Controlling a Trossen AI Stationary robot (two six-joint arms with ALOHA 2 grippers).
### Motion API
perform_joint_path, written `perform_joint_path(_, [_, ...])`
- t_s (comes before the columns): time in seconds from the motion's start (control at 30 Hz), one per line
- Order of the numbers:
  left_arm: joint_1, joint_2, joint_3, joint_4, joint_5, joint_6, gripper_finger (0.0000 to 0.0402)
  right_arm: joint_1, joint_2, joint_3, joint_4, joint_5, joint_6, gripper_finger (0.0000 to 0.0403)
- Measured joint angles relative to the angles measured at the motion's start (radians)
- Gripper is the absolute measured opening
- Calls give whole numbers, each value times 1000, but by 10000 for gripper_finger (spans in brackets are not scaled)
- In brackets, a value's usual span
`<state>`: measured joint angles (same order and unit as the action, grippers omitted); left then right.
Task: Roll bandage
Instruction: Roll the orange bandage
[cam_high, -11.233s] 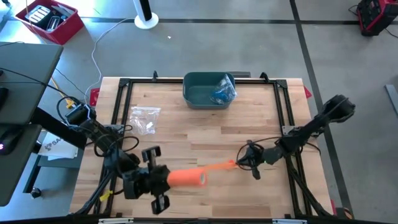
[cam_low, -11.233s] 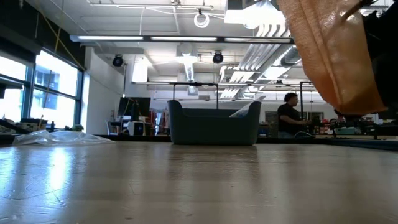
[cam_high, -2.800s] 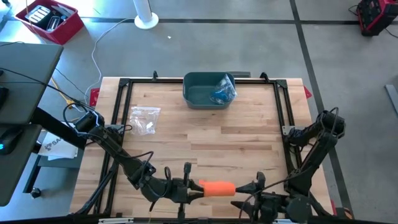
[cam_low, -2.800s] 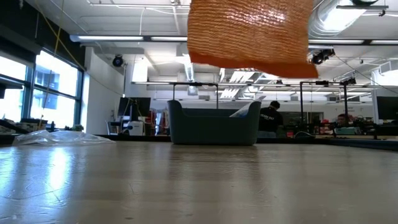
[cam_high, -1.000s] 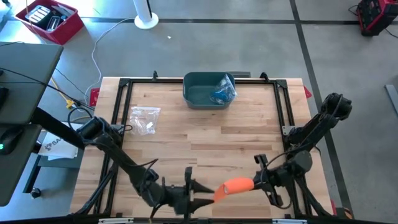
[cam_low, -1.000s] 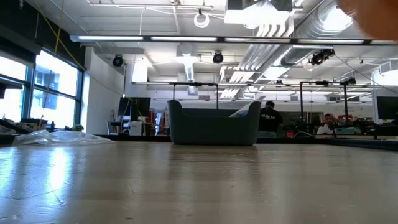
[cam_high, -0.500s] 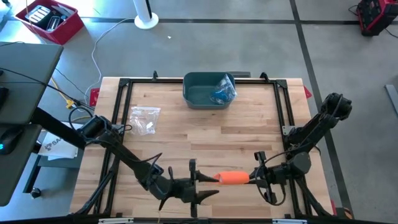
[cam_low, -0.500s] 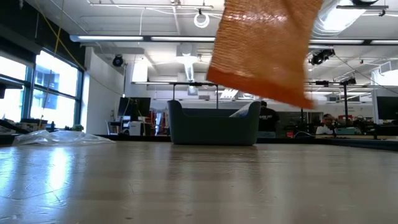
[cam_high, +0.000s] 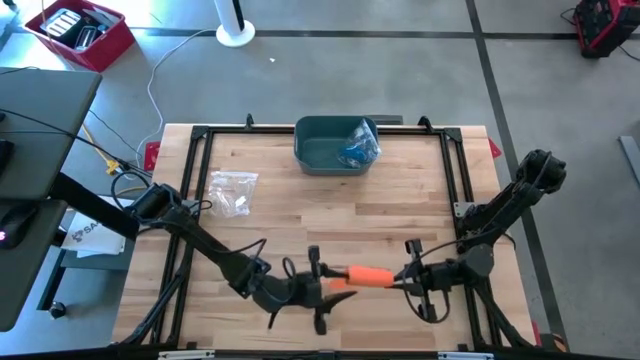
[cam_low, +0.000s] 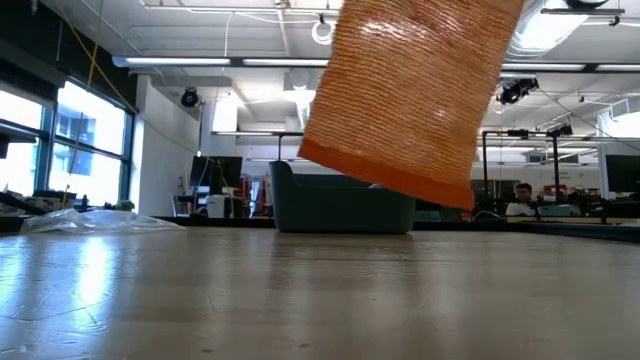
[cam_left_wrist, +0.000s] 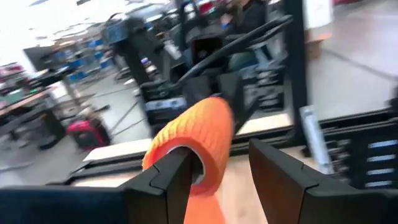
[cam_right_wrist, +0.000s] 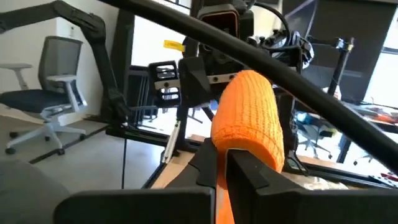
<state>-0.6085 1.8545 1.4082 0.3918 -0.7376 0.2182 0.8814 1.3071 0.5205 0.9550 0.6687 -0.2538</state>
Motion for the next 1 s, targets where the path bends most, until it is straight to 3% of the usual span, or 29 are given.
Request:
perform_joint_path(0.27, [0, -2, 0, -43, -49, -34, 154, 9, 1, 0, -15, 40, 2, 5])
perform_joint_path(0.43, [31, -2, 0, -56, 36, -81, 147, 3, 1, 0, -23, 35, 7, 5])
perform_joint_path(0.6, [50, -4, 0, -68, 67, -120, 106, 3, 1, 0, -41, 31, 11, 5])
perform_joint_path(0.8, [50, -4, 0, -104, 132, -129, 19, 3, 0, 0, -93, 28, 24, 10])
perform_joint_path(0.9, [47, -3, 0, -118, 127, -140, 12, 5, 0, 0, -135, 63, 66, 31])
perform_joint_path(1.0, [26, -8, -2, -136, 56, -151, 12, 19, -2, 3, -205, 143, 81, 74])
